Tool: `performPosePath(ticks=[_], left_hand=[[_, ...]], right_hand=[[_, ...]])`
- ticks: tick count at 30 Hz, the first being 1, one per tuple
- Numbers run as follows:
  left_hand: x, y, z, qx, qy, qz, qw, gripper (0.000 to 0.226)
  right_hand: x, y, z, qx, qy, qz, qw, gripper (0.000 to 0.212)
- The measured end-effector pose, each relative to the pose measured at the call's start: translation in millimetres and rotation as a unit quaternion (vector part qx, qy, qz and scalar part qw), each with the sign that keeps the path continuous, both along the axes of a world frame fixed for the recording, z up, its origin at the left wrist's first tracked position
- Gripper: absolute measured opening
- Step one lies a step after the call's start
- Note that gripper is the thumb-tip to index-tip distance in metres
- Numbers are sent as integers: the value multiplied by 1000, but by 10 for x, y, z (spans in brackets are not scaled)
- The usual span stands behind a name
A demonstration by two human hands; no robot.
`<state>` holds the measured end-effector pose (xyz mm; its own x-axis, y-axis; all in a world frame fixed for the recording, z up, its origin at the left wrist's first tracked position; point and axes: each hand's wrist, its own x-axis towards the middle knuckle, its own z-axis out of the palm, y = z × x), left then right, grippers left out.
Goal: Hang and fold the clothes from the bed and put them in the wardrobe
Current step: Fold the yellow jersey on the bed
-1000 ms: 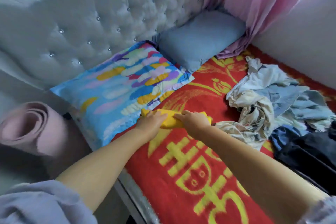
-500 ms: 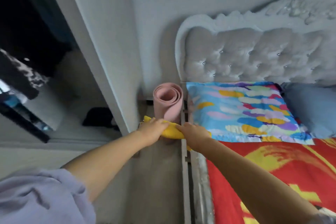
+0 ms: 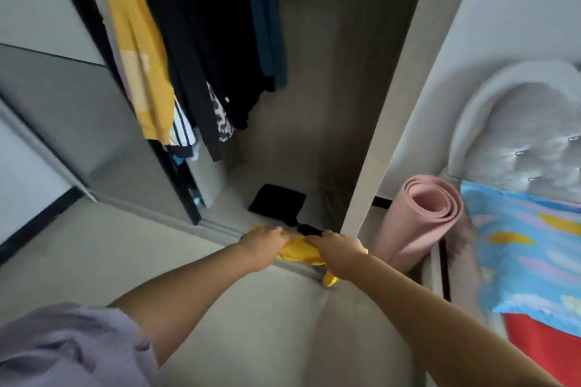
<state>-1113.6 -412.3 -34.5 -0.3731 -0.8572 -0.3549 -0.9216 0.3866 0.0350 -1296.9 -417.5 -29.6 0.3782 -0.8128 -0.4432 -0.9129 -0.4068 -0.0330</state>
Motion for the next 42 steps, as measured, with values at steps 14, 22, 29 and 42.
performPosePath(ticks=[14, 22, 29, 42], left_hand=[[1391, -1561, -596, 73, -8, -7, 997, 60], [1675, -3014, -1332, 145, 18, 8, 989, 47], [1903, -4070, -2606, 170, 30, 2, 985, 54], [1723, -5863, -5418, -33, 31, -59, 997, 63]], right_hand=[[1123, -1603, -586, -15, -35, 30, 999, 53], [1318, -2958, -1380, 32, -37, 34, 998, 49], [1622, -3986, -2611, 57, -13, 18, 998, 45], [1580, -5404, -5226, -145, 15, -111, 983, 54]])
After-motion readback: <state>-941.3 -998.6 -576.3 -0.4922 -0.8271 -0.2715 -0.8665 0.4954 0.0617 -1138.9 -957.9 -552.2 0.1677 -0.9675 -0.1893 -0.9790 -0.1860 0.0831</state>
